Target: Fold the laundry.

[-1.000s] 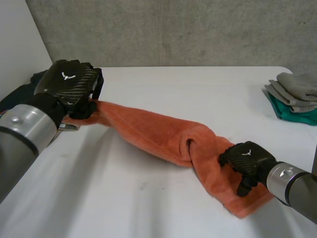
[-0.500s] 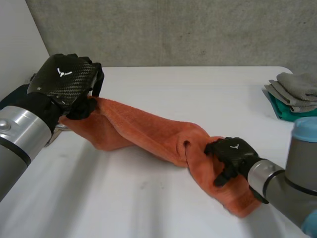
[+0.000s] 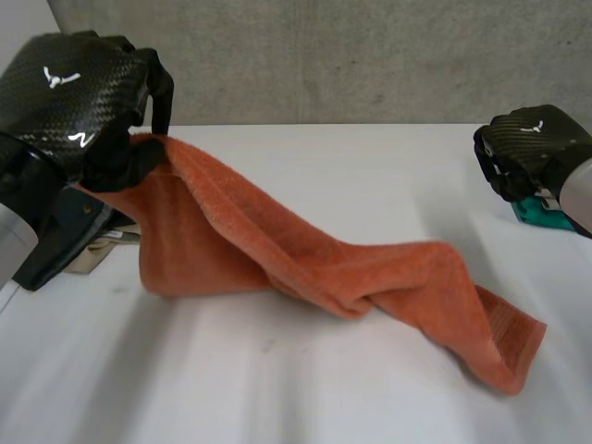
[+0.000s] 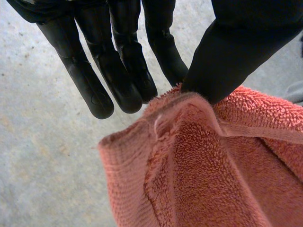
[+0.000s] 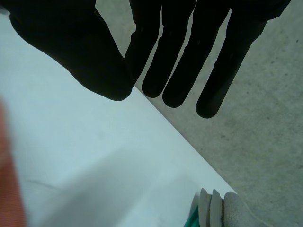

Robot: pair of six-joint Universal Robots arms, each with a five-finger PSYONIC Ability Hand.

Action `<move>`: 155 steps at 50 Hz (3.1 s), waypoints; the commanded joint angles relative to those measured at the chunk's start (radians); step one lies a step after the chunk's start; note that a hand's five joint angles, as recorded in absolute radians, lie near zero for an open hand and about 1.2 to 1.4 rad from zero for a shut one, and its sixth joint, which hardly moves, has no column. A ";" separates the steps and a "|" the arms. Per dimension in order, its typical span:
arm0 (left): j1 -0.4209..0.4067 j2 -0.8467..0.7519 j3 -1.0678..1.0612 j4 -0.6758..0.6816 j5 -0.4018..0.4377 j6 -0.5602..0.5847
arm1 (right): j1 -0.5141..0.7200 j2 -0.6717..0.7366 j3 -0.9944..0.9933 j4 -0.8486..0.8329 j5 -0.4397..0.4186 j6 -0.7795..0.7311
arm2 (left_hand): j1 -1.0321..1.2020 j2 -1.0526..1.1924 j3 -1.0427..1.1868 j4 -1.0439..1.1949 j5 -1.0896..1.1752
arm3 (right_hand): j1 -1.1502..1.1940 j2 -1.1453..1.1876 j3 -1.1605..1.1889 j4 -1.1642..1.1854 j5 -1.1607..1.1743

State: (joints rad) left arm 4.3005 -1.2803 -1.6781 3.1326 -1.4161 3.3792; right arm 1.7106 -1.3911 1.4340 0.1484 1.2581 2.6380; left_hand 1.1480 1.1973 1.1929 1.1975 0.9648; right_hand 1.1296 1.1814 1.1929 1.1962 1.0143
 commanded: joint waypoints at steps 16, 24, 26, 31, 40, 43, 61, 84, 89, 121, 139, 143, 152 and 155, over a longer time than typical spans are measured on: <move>0.001 -0.111 0.008 0.001 -0.007 -0.021 | 0.155 0.087 0.138 -0.003 0.162 0.091 | 0.248 0.199 0.203 0.199 0.257 | -0.854 -0.905 -0.917 -0.920 -0.913; -0.001 -0.119 0.003 0.004 -0.007 -0.021 | 0.150 0.058 0.356 -0.027 0.060 0.138 | 0.248 0.199 0.203 0.199 0.257 | -0.901 -0.953 -0.964 -0.967 -0.960; -0.001 -0.120 0.003 0.003 -0.007 -0.021 | 0.152 0.063 0.382 -0.061 0.055 0.138 | 0.248 0.199 0.203 0.199 0.257 | -0.886 -0.938 -0.949 -0.953 -0.945; -0.001 -0.114 0.003 0.001 -0.007 -0.023 | 0.150 0.072 0.394 -0.127 0.061 0.137 | 0.248 0.199 0.203 0.199 0.257 | -0.550 -0.602 -0.613 -0.616 -0.609; -0.005 -0.056 0.006 -0.006 -0.011 -0.023 | 0.112 0.034 0.344 -0.124 0.057 0.080 | 0.248 0.199 0.203 0.199 0.257 | 0.267 0.215 0.203 0.200 0.207; -0.008 -0.019 0.008 -0.020 -0.011 -0.023 | 0.078 -0.054 0.303 -0.109 0.057 0.014 | 0.248 0.199 0.203 0.199 0.257 | 0.267 0.215 0.203 0.200 0.207; -0.011 -0.020 -0.018 -0.043 -0.009 -0.083 | 0.231 0.398 -0.283 -0.199 0.058 -0.089 | 0.248 0.199 0.203 0.199 0.257 | 0.267 0.215 0.203 0.200 0.207; -0.024 -0.074 0.024 -0.043 -0.009 -0.100 | 0.224 0.100 0.083 -0.130 0.181 0.123 | 0.248 0.199 0.203 0.199 0.257 | -0.851 -0.903 -0.914 -0.918 -0.910; -0.024 -0.079 0.026 -0.043 -0.009 -0.103 | 0.221 0.040 0.244 0.000 0.107 0.275 | 0.248 0.199 0.203 0.199 0.257 | -0.772 -0.823 -0.835 -0.838 -0.831; -0.021 -0.094 -0.008 -0.060 -0.009 -0.116 | 0.150 -0.187 0.172 -0.026 0.067 0.033 | 0.248 0.199 0.203 0.199 0.257 | 0.267 0.215 0.203 0.200 0.207; -0.067 -0.537 0.070 -0.046 -0.093 0.043 | 0.096 0.145 -0.119 0.451 0.122 -0.411 | 0.248 0.199 0.203 0.199 0.257 | 0.267 0.215 0.203 0.200 0.207; -0.085 -0.631 0.231 0.006 -0.135 0.081 | 0.148 0.259 -0.216 0.376 0.184 -0.409 | 0.248 0.199 0.203 0.199 0.257 | 0.267 0.215 0.203 0.200 0.207; -0.080 -0.725 0.670 0.254 -0.159 0.247 | 0.162 0.293 -0.480 -0.144 0.234 -0.362 | 0.248 0.199 0.203 0.199 0.257 | 0.267 0.215 0.203 0.200 0.207; -0.081 -0.720 0.741 0.392 -0.165 0.293 | 0.162 0.270 -0.488 -0.315 0.222 -0.348 | 0.248 0.199 0.203 0.199 0.257 | 0.267 0.215 0.203 0.200 0.207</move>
State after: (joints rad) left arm 4.2155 -1.9984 -1.1186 3.2978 -1.5764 3.5809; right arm 1.8758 -1.0792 1.0219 0.2079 1.4907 2.2499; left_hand 1.1479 1.1987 1.1944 1.2016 0.9648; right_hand 1.1224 1.1849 1.1916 1.1993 0.9870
